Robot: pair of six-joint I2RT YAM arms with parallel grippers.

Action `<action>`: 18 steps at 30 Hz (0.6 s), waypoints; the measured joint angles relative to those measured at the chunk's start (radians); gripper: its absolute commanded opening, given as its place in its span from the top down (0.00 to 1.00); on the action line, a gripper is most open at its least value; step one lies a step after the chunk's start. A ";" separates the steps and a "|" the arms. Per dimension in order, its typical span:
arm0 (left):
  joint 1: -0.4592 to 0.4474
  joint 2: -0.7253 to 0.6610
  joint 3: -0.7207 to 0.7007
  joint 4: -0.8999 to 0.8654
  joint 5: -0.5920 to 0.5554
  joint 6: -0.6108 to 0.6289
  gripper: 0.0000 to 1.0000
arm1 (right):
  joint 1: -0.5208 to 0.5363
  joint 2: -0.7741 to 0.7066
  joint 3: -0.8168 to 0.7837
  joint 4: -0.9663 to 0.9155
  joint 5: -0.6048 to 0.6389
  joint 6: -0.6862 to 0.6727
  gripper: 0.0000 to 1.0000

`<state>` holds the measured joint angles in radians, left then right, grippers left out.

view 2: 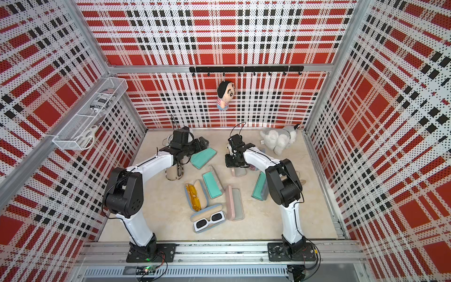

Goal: Close the glasses case
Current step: Adjust the glasses case at the center of the board.

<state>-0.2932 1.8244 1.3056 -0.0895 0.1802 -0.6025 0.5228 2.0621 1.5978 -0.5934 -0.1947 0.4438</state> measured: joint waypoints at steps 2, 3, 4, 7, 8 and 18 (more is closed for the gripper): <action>0.000 0.000 0.000 0.000 0.000 0.000 0.11 | 0.000 0.001 0.003 0.002 -0.007 0.008 0.84; 0.000 0.000 0.000 0.000 0.000 0.000 0.11 | 0.000 0.001 0.005 0.003 -0.012 0.015 0.84; 0.000 0.000 0.000 0.000 0.001 0.000 0.11 | 0.000 0.001 0.005 0.007 -0.016 0.022 0.84; 0.000 0.000 0.000 0.000 0.002 0.000 0.11 | 0.000 0.001 0.005 0.026 -0.032 0.044 0.82; 0.000 0.000 0.000 0.000 0.002 0.000 0.11 | 0.001 0.001 0.005 0.032 -0.036 0.051 0.81; -0.019 0.000 0.000 0.000 0.004 0.000 0.12 | 0.019 0.003 0.006 0.069 -0.051 0.091 0.62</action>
<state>-0.3126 1.8244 1.3056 -0.0895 0.1844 -0.6029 0.5419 2.0647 1.6039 -0.5240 -0.2462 0.5346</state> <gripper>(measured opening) 0.885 0.339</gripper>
